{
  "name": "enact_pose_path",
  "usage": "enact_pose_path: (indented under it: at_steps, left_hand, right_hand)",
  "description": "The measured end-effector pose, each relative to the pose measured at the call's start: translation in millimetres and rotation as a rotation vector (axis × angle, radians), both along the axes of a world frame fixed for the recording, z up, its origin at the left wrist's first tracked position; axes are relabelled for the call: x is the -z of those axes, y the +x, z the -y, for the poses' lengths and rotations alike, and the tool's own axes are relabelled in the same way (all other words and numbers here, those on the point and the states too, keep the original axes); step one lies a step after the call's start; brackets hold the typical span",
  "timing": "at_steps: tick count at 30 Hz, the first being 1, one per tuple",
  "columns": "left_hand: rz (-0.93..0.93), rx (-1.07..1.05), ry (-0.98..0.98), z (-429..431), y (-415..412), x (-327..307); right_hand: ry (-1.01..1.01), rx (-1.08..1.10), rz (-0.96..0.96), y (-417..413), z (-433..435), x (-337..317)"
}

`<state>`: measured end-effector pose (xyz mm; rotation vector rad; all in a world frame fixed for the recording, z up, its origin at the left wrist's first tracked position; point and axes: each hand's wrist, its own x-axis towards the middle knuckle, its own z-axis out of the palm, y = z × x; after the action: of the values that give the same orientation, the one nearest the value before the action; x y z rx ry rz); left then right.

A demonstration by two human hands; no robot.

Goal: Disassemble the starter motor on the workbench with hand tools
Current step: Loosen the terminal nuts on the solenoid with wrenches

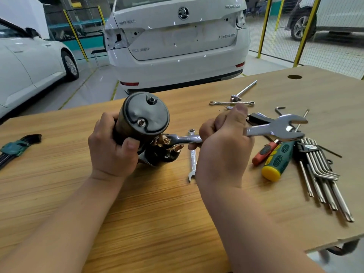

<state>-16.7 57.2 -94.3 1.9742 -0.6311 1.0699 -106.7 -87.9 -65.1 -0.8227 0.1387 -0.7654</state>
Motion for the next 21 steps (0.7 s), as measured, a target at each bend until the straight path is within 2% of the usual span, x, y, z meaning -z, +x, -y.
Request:
enact_pose_path:
  at_steps: [5,10,17,21]
  left_hand:
    - [0.022,0.015,0.005,0,0,1]
    - [0.005,0.011,0.004,-1,3,1]
    - [0.011,0.023,0.004,-2,4,3]
    - [0.025,0.029,0.008,-2,3,3]
  right_hand:
    - [0.009,-0.028,-0.086,6,10,-1]
    - [-0.040,-0.137,-0.078,20,23,-7]
    - [0.137,-0.061,-0.091,9,11,4]
    - [0.078,-0.017,-0.064,7,6,4]
